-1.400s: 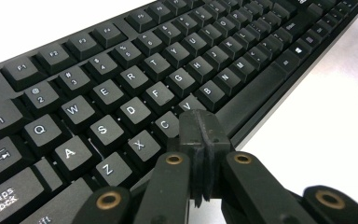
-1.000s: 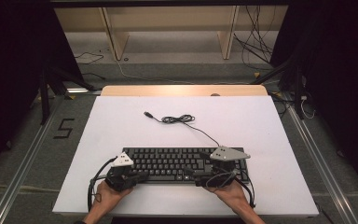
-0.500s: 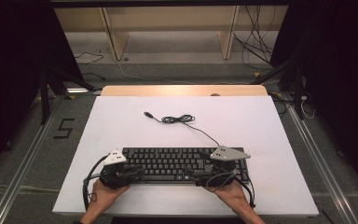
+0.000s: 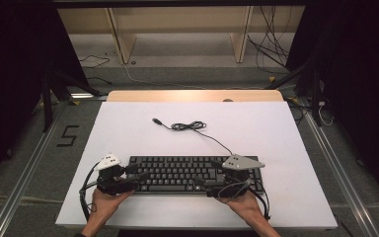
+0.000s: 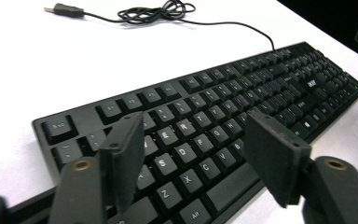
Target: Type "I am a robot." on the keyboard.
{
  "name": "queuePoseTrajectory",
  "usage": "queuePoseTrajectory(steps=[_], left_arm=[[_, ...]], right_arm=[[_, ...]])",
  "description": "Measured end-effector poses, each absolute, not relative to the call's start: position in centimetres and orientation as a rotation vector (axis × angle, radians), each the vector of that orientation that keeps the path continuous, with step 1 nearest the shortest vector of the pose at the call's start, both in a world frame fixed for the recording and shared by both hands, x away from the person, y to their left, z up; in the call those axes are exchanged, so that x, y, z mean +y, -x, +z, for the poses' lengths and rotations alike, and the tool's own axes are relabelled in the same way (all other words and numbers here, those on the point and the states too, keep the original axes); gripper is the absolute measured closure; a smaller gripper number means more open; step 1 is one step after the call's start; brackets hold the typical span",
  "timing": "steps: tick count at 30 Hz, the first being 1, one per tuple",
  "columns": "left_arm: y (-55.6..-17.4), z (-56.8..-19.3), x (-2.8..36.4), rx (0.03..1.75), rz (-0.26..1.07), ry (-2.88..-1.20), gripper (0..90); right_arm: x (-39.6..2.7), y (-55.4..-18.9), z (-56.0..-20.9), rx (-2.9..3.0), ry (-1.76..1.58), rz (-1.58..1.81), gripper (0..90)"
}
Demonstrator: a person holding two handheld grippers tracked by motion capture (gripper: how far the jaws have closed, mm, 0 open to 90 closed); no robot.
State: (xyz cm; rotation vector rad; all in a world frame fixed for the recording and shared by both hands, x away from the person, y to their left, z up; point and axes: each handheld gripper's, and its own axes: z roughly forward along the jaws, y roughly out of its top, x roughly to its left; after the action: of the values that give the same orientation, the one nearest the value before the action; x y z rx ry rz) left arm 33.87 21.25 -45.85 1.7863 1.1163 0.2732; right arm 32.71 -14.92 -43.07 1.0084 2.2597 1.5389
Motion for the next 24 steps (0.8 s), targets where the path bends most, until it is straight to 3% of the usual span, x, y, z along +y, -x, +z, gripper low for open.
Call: queuePoseTrajectory(steps=[15, 24], left_arm=[[-34.4, -45.9, 22.3, 1.229, 0.296, -1.733, 26.6], [-34.7, -46.1, 22.5, 1.251, 0.296, -1.755, 41.4]], right_arm=[[-14.9, -32.6, -43.1, 2.261, -1.005, 1.539, 20.7], [-14.8, -32.7, -43.1, 2.261, -1.005, 1.539, 20.7]])
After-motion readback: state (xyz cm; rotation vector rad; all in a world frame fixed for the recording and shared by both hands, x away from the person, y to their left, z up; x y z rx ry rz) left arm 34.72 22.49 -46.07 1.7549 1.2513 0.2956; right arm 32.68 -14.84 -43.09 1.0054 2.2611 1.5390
